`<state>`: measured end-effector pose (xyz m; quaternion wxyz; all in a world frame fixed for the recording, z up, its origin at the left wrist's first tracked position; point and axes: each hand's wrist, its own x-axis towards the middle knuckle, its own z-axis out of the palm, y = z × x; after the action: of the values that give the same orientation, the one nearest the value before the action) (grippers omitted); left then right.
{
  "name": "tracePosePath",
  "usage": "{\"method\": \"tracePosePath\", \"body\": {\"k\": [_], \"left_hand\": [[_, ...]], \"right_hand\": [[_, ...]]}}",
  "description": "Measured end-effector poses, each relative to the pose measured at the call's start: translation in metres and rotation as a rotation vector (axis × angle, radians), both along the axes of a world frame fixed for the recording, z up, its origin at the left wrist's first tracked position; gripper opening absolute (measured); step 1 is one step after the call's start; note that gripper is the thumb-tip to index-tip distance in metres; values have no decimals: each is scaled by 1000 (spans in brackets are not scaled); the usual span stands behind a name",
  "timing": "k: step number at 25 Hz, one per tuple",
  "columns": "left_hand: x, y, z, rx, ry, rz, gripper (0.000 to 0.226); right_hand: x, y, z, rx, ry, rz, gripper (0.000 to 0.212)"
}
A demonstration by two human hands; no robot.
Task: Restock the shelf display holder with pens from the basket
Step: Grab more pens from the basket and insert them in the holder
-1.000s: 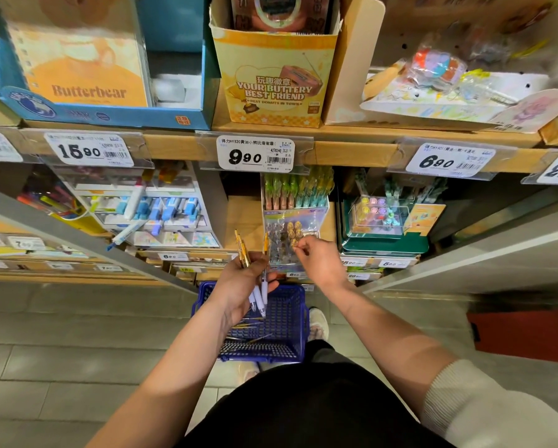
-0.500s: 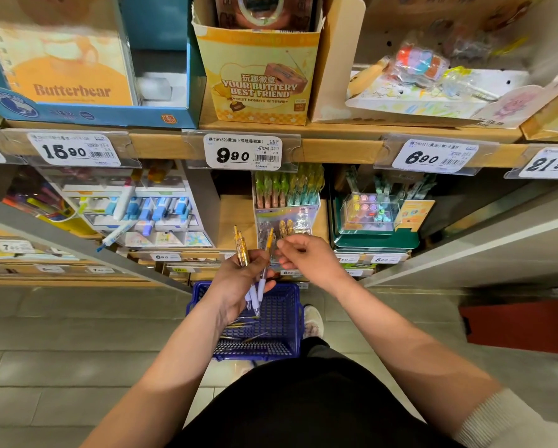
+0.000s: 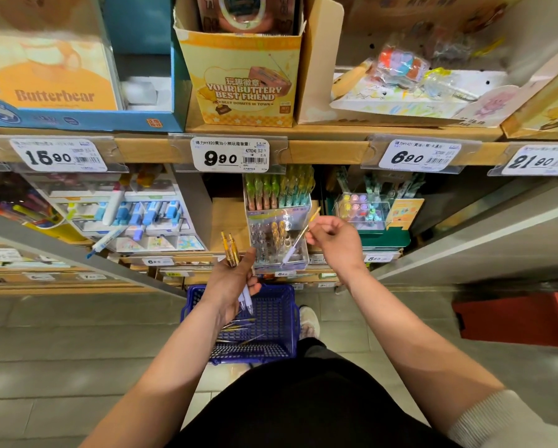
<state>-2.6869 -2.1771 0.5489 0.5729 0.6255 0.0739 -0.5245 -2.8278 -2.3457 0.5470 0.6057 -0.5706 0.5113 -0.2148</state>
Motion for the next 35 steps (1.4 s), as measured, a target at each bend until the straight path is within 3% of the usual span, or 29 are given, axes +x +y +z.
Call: {"method": "tracePosePath", "body": {"k": [3,8,19,23,27,29,32,35], "left_hand": [[0,-1,2,-44,45,-13,19],[1,-3,3,-61,50,-7,4],[6,8,0,-116,-61,-110,17],[12,8,3,-146,38,-53,12],[11,8,4,-153,13,-98,9],[9,8,4,-176,-36,-156,8],[6,8,2,-231,-64,-212,10],[4,7,2,-234,-82,-263,24]], "right_hand": [[-1,-1,-10,-239,117,20,12],[8,7,-32,-407,181,118,17],[17,17,-59,-645,416,448,8],[23,18,-60,-602,497,481,12],[20,16,-53,-425,584,443,13],[17,21,-44,-301,462,363,21],[19,38,-20,1,130,320,22],[28,49,-6,86,-10,338,22]]}}
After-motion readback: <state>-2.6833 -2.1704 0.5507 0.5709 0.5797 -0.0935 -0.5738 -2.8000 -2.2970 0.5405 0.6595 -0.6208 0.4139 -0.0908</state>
